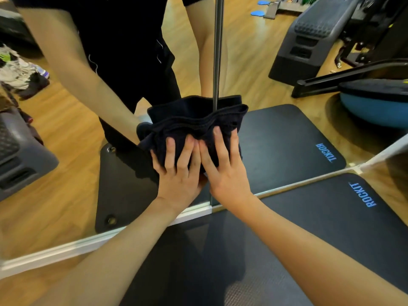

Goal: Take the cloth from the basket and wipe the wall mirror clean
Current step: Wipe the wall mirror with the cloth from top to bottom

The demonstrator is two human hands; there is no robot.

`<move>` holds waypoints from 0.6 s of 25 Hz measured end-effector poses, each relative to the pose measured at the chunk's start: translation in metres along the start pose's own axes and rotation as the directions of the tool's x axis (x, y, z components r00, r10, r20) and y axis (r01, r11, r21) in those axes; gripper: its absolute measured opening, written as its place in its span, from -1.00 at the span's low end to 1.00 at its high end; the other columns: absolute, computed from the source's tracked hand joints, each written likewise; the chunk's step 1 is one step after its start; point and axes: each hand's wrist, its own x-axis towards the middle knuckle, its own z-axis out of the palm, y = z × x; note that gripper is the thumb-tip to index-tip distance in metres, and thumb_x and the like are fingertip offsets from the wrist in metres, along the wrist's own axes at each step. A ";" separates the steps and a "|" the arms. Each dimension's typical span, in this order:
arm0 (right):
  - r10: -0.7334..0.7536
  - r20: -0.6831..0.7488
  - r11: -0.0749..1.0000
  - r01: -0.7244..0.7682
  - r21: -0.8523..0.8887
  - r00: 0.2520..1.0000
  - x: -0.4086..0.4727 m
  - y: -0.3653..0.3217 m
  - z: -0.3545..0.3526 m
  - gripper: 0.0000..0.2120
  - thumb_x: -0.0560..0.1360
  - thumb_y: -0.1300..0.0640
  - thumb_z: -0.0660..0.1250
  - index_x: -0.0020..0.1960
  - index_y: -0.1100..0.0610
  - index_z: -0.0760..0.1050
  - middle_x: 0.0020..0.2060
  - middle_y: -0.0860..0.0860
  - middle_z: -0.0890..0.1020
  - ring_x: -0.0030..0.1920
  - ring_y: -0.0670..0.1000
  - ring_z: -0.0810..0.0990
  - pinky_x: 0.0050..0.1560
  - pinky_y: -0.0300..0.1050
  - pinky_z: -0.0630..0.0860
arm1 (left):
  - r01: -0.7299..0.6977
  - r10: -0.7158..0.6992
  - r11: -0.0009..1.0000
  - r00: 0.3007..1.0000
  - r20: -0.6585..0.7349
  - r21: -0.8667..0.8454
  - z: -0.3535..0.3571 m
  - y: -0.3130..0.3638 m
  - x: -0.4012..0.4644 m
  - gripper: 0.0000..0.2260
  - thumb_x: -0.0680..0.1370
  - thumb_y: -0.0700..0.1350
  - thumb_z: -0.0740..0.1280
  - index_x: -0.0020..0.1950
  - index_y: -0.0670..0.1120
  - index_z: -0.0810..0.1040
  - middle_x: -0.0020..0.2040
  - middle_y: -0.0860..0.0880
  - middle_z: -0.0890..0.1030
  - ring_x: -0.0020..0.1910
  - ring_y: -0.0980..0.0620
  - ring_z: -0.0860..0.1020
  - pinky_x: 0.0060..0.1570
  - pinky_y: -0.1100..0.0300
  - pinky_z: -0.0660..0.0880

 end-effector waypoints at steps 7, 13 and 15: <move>0.060 0.097 0.998 -0.060 0.006 0.994 -0.051 -0.009 0.037 -0.41 0.71 0.18 -0.07 0.68 0.26 -0.17 0.55 0.29 0.09 0.58 0.48 0.04 0.46 0.53 0.28 | -0.056 0.047 0.996 0.991 0.127 0.069 0.022 0.001 -0.061 -0.03 0.50 0.06 0.46 0.70 -0.14 -0.08 0.63 -0.08 -0.05 0.67 -0.17 -0.24 0.60 -0.32 -0.14; 0.192 0.073 0.978 -0.197 0.069 0.979 -0.049 -0.043 0.044 -0.38 0.66 0.25 0.13 0.66 0.12 -0.02 0.62 0.20 -0.11 0.58 0.52 -0.16 0.52 0.46 0.24 | -0.108 0.103 0.994 0.979 0.176 0.020 0.012 -0.022 -0.075 -0.13 0.61 0.01 0.35 0.70 -0.14 -0.17 0.68 -0.06 -0.33 0.66 -0.15 -0.29 0.63 -0.24 -0.10; 0.196 0.079 0.976 -0.202 0.078 0.977 -0.048 -0.061 0.053 -0.29 0.61 0.29 0.25 0.65 0.12 -0.01 0.62 0.21 -0.08 0.58 0.55 -0.18 0.51 0.38 0.25 | -0.119 0.112 0.992 0.979 0.170 0.035 0.002 -0.042 -0.085 -0.14 0.60 -0.05 0.36 0.70 -0.15 -0.15 0.69 -0.07 -0.29 0.67 -0.15 -0.26 0.64 -0.21 -0.05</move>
